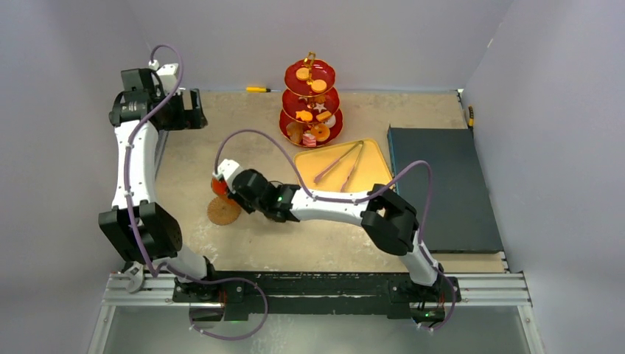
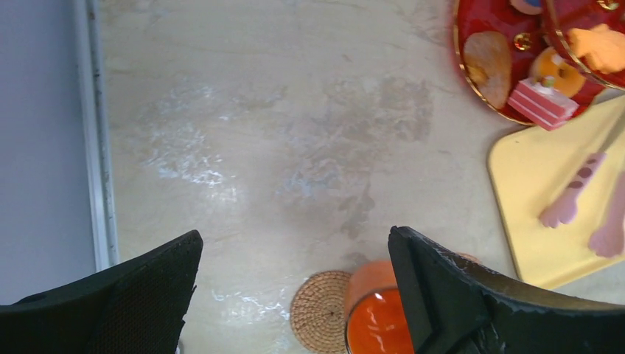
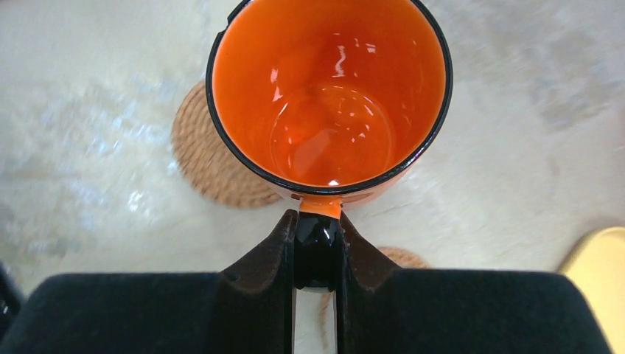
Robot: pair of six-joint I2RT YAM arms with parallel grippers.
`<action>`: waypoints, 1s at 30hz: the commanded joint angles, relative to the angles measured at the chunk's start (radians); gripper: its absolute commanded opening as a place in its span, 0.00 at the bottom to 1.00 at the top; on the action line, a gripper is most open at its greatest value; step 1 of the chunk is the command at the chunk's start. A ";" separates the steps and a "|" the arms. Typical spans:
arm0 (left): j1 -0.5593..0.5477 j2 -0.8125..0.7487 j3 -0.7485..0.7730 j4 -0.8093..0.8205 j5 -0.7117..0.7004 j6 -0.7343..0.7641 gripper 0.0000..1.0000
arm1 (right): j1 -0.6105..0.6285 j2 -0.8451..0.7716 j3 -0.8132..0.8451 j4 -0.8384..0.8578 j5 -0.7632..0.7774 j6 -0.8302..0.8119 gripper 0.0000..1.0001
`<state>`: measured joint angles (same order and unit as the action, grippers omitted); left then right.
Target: Serve the afternoon tea
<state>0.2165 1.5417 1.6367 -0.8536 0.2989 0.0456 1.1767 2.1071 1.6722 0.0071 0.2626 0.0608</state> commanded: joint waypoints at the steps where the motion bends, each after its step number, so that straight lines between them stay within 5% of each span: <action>1: 0.043 0.044 0.057 -0.045 0.037 0.066 0.98 | 0.073 -0.091 -0.033 0.117 -0.035 0.030 0.00; 30: 0.061 0.037 -0.032 -0.034 0.011 0.175 0.99 | 0.111 0.010 -0.170 0.446 -0.010 0.005 0.00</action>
<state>0.2642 1.5997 1.6047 -0.8997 0.3061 0.1871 1.2884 2.1098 1.4967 0.3080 0.2249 0.0746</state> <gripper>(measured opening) 0.990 0.195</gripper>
